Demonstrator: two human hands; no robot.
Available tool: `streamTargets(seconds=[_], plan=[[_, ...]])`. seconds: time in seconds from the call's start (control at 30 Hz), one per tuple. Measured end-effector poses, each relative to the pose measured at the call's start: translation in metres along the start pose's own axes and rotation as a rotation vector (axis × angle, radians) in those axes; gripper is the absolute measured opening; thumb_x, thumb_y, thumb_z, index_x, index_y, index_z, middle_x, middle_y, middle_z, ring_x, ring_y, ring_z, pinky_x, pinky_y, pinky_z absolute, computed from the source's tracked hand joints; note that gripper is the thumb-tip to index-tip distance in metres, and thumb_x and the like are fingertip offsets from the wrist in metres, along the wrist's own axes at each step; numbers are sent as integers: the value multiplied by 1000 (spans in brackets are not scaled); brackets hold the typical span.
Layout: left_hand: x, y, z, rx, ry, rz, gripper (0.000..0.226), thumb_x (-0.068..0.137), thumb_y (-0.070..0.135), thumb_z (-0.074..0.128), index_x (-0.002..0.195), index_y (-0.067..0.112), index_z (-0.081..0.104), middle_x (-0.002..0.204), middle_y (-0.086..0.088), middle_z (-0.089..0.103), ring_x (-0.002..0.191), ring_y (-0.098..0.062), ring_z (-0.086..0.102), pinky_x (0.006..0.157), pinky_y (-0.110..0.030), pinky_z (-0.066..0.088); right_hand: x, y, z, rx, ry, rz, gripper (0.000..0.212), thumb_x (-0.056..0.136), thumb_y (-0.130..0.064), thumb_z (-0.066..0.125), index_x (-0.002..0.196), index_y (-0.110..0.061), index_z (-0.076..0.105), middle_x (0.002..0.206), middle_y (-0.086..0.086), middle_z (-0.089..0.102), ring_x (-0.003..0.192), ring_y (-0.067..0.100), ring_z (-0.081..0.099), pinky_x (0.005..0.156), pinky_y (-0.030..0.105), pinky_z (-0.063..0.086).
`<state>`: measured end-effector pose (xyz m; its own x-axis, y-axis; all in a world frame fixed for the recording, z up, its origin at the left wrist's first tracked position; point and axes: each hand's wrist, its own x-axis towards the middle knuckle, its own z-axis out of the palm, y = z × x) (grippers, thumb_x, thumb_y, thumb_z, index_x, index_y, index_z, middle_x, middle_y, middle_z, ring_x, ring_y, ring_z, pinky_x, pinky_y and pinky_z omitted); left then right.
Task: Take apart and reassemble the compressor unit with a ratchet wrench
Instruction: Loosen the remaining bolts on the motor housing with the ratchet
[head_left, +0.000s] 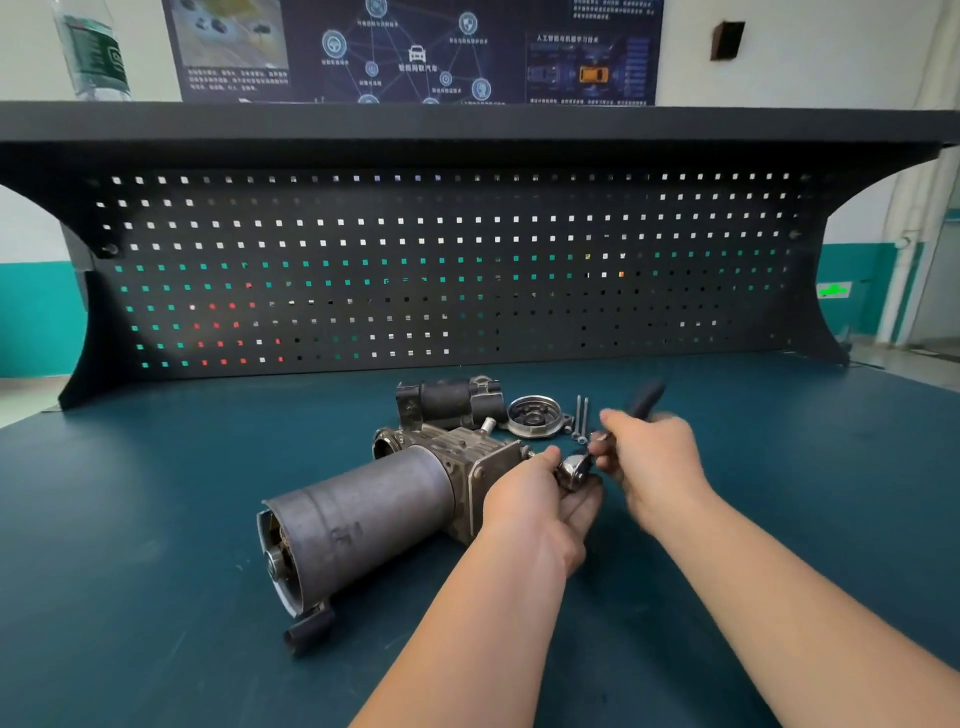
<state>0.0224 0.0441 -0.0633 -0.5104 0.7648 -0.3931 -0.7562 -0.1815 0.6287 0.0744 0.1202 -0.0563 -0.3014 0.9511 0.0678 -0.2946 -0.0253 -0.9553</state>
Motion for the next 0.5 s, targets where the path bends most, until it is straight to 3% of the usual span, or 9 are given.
streamTargets(seconds=[0.1, 0.2, 0.3, 0.37, 0.43, 0.5], plan=[[-1, -1, 0, -47, -6, -17, 16, 92, 13, 56, 91, -2, 61, 67, -15, 67, 56, -24, 66, 45, -33, 56, -9, -6, 0, -359, -132, -537, 14, 88, -20, 61, 90, -29, 52, 61, -4, 65, 47, 14, 59, 45, 29, 48], [-2, 2, 0, -100, -16, -23, 21, 94, 9, 52, 76, 0, 58, 45, -10, 61, 36, -19, 61, 33, -28, 49, -20, -6, 2, -434, -283, -774, 25, 87, -22, 64, 92, -42, 50, 72, -10, 66, 48, 11, 58, 46, 21, 49], [-2, 2, 0, -73, -3, -9, 15, 94, 6, 50, 96, -3, 62, 62, -16, 67, 51, -26, 67, 50, -35, 57, -14, -3, 2, -338, -173, -619, 18, 88, -21, 63, 94, -34, 52, 63, -5, 65, 42, 11, 57, 42, 21, 46], [-1, 1, -1, -28, 10, -1, 21, 94, 6, 50, 111, -4, 59, 82, -20, 66, 67, -29, 66, 67, -39, 55, -5, 0, 0, -206, -64, -328, 9, 90, -17, 61, 95, -15, 53, 53, 1, 62, 38, 11, 55, 38, 21, 43], [-3, 1, -1, 4, 14, -1, 23, 93, 7, 52, 113, -4, 58, 86, -20, 64, 69, -28, 63, 72, -38, 52, 1, 4, -3, 49, -26, 24, 11, 91, -9, 59, 85, -3, 53, 51, 6, 58, 33, 7, 52, 35, 16, 40], [-4, 1, 0, 10, 11, -7, 23, 93, 8, 53, 112, -4, 57, 86, -20, 63, 72, -28, 62, 74, -38, 51, 1, 6, -2, 183, -2, 131, 15, 91, -4, 58, 77, -3, 52, 58, 10, 55, 31, 4, 50, 33, 14, 38]])
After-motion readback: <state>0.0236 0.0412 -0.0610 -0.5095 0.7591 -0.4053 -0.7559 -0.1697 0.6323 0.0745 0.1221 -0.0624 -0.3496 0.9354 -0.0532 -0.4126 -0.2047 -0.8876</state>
